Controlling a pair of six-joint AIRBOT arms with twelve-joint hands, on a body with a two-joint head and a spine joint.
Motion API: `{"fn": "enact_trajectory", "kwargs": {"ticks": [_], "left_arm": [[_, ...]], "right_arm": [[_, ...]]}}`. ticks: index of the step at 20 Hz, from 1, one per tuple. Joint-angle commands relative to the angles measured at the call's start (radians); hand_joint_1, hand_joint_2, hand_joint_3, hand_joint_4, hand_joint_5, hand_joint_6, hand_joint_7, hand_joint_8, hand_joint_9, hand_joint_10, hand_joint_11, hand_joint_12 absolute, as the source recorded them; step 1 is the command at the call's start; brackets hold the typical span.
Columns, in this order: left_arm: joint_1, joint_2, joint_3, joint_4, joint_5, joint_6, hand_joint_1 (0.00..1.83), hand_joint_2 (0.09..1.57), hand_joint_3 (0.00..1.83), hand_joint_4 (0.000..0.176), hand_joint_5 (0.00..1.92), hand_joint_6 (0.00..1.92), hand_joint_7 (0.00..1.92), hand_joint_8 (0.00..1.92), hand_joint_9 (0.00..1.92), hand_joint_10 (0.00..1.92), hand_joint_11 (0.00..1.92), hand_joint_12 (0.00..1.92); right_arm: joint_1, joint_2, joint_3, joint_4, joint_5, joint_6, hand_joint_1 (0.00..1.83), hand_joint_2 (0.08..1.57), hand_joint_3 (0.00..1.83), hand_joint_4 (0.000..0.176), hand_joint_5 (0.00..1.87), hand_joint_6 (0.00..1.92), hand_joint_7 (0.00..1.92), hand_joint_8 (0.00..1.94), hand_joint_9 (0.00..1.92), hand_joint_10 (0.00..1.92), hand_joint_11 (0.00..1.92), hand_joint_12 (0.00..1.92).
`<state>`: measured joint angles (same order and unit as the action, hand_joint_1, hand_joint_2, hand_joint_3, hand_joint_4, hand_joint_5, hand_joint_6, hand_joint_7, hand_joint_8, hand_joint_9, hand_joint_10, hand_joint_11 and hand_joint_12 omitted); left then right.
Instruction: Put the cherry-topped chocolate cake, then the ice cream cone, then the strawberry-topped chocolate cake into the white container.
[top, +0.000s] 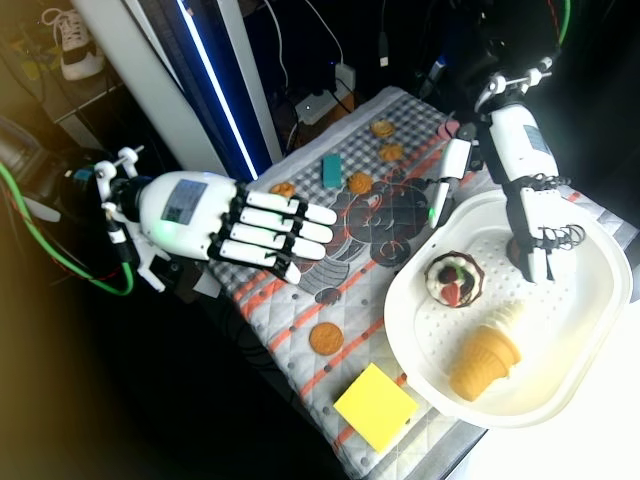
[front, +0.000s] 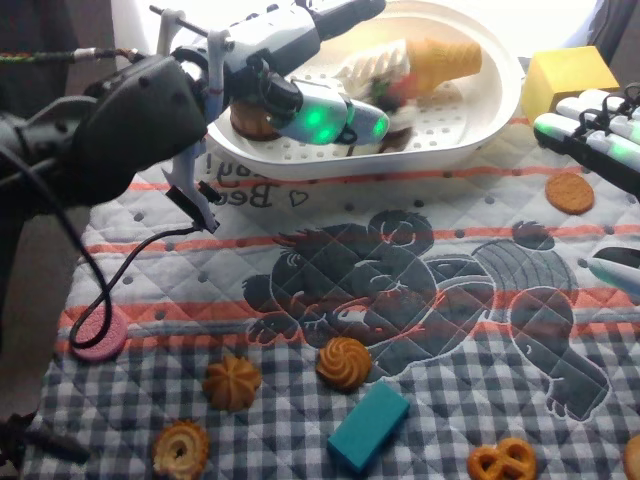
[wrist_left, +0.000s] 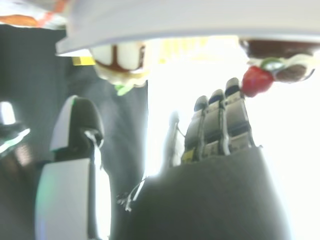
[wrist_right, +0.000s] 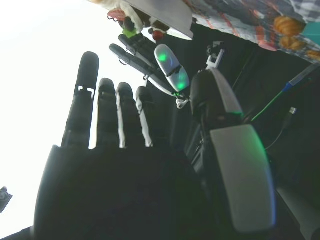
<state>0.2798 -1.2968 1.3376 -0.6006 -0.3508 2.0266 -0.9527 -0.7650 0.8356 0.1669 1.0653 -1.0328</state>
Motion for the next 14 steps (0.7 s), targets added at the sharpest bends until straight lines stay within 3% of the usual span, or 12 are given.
{"fn": "enact_trajectory", "kwargs": {"ticks": [1, 2, 6, 8, 9, 10, 12, 14], "left_arm": [[0.0, 0.031, -0.017, 0.048, -0.142, -0.039, 0.71, 1.12, 0.0, 0.14, 0.0, 0.0, 0.0, 0.0, 0.01, 0.05, 0.0, 0.32], [0.011, 0.069, -0.051, 0.107, -0.178, -0.121, 0.74, 1.09, 0.0, 0.166, 0.0, 0.0, 0.0, 0.0, 0.0, 0.0, 0.0, 0.01], [0.063, 0.187, -0.162, 0.25, -0.334, -0.329, 0.74, 1.09, 0.0, 0.176, 0.0, 0.0, 0.0, 0.0, 0.0, 0.0, 0.03, 0.02], [0.122, 0.261, -0.245, 0.274, -0.464, -0.361, 0.67, 1.07, 0.01, 0.176, 0.0, 0.0, 0.0, 0.0, 0.0, 0.0, 0.0, 0.74], [0.142, 0.285, -0.273, 0.281, -0.509, -0.364, 0.72, 1.08, 0.01, 0.176, 0.0, 0.0, 0.0, 0.0, 0.01, 0.0, 0.0, 0.98], [0.184, 0.322, -0.314, 0.291, -0.583, -0.387, 0.79, 1.09, 0.01, 0.176, 0.0, 0.0, 0.0, 0.0, 0.02, 0.01, 0.0, 0.97], [0.25, 0.369, -0.36, 0.305, -0.685, -0.45, 0.84, 1.1, 0.0, 0.176, 0.0, 0.0, 0.0, 0.0, 0.04, 0.01, 0.0, 0.73], [0.334, 0.408, -0.394, 0.306, -0.796, -0.54, 0.82, 1.12, 0.0, 0.176, 0.0, 0.0, 0.0, 0.0, 0.03, 0.0, 0.0, 0.64]], "right_arm": [[0.001, 0.001, 0.003, -0.001, 0.128, 0.001, 0.64, 1.37, 0.01, 0.0, 0.0, 0.0, 0.0, 0.0, 0.0, 0.01, 0.0, 1.18], [0.001, 0.002, 0.0, -0.001, 0.13, 0.001, 0.65, 1.37, 0.0, 0.0, 0.0, 0.0, 0.0, 0.0, 0.0, 0.0, 0.0, 1.08], [-0.01, 0.008, -0.011, -0.001, 0.149, 0.001, 0.67, 1.34, 0.0, 0.0, 0.0, 0.0, 0.0, 0.0, 0.0, 0.0, 0.0, 1.06], [-0.013, 0.009, -0.015, -0.001, 0.157, 0.001, 0.67, 1.33, 0.0, 0.0, 0.0, 0.0, 0.0, 0.0, 0.0, 0.0, 0.0, 1.07], [-0.013, 0.01, -0.017, -0.001, 0.16, 0.001, 0.67, 1.32, 0.0, 0.0, 0.0, 0.0, 0.0, 0.0, 0.0, 0.0, 0.0, 1.17], [-0.014, 0.014, -0.021, -0.001, 0.164, 0.001, 0.67, 1.31, 0.0, 0.0, 0.0, 0.0, 0.0, 0.0, 0.0, 0.0, 0.0, 1.19], [-0.018, 0.02, -0.028, -0.001, 0.176, 0.001, 0.66, 1.3, 0.0, 0.0, 0.0, 0.0, 0.0, 0.0, 0.0, 0.0, 0.0, 0.94], [-0.02, 0.028, -0.036, -0.001, 0.192, 0.001, 0.7, 1.29, 0.0, 0.0, 0.0, 0.0, 0.0, 0.0, 0.0, 0.0, 0.0, 0.8]]}}
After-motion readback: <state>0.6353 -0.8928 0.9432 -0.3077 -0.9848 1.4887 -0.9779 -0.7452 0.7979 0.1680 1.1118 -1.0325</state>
